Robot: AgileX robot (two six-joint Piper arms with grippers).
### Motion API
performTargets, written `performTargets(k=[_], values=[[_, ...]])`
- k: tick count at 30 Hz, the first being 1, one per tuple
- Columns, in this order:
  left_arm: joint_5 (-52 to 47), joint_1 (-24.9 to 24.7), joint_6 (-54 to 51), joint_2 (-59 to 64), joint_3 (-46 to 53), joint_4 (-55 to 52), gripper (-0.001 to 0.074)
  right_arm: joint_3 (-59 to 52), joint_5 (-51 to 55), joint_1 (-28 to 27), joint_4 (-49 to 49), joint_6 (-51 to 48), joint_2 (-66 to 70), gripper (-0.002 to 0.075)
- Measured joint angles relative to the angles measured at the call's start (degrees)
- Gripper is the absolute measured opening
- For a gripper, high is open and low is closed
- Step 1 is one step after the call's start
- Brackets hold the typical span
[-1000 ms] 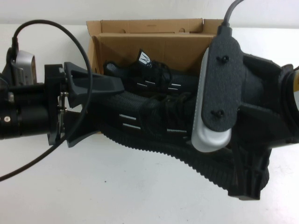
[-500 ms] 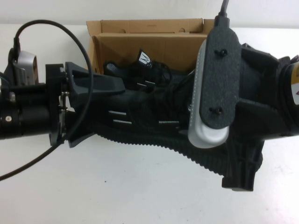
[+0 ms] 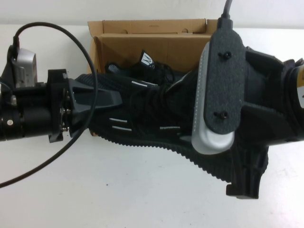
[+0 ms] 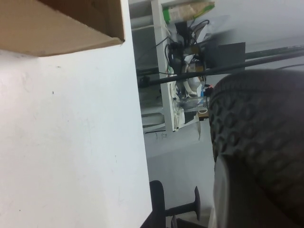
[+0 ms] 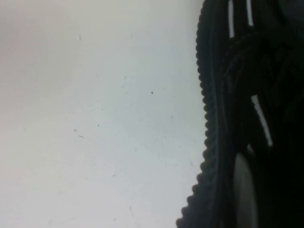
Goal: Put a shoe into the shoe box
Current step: Hand over the shoe
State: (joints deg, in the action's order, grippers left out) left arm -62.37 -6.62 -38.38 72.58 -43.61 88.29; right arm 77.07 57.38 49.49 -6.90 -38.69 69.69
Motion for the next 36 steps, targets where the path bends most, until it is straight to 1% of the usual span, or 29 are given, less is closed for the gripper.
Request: performTargets(k=[4, 6, 7, 8, 9, 11, 13, 14, 15, 18, 21, 26, 32, 36], values=[[0.00, 0.00, -0.41, 0.00, 0.00, 0.00, 0.0157, 0.00, 0.00, 0.00, -0.66, -0.11, 0.00, -0.0003], [0.00, 0.00, -0.41, 0.00, 0.00, 0.00, 0.0157, 0.00, 0.00, 0.00, -1.05, 0.21, 0.00, 0.0027], [-0.10, 0.00, -0.41, 0.00, 0.00, 0.00, 0.0157, 0.00, 0.00, 0.00, -1.29, 0.53, 0.00, 0.0066], [-0.24, 0.00, -0.55, 0.00, 0.00, 0.00, 0.0157, 0.00, 0.00, 0.00, -1.70, 0.82, 0.00, 0.0125], [-0.31, 0.00, -0.67, 0.00, 0.00, 0.00, 0.0155, 0.00, 0.00, 0.00, -2.26, 1.25, 0.00, 0.0202], [-0.54, 0.00, -1.29, 0.04, 0.00, 0.00, 0.0155, 0.00, -1.24, 0.00, -3.69, 3.90, -0.11, 0.0392], [-0.68, 0.00, -2.61, 0.13, 0.00, -0.10, 0.0155, 0.02, -2.91, 0.00, -5.19, 6.42, -0.45, 0.0549], [-0.68, 0.00, -3.11, 0.13, 0.00, -0.10, 0.0155, 0.02, -3.94, 0.00, -6.23, 7.70, -0.67, 0.0600], [-0.68, 0.00, -3.79, 0.13, 0.00, 0.01, 0.0155, 0.02, -4.83, 0.00, -7.15, 9.00, -0.99, 0.0624], [-0.72, 0.00, -5.96, 0.13, 0.00, 1.06, 0.0150, 0.02, -7.52, 0.00, -10.63, 12.31, -2.80, 0.0645], [-0.80, 0.00, -8.00, 0.13, 0.00, 1.99, 0.0147, 0.02, -9.72, 0.00, -13.02, 21.51, -4.70, 0.0645], [1.04, 0.00, -13.70, 0.13, 0.00, 2.23, 0.0147, 0.47, -12.00, 0.00, -14.02, 46.09, -7.03, 0.0645], [1.16, 0.00, -19.59, 0.13, 0.00, 4.76, 0.0147, 0.40, -10.74, 0.00, -14.16, 65.04, -7.15, 0.0645], [1.35, 0.00, -23.10, 0.13, 0.00, 4.81, 0.0147, -2.77, -12.28, 0.00, -12.77, 81.97, -7.15, 0.0645]])
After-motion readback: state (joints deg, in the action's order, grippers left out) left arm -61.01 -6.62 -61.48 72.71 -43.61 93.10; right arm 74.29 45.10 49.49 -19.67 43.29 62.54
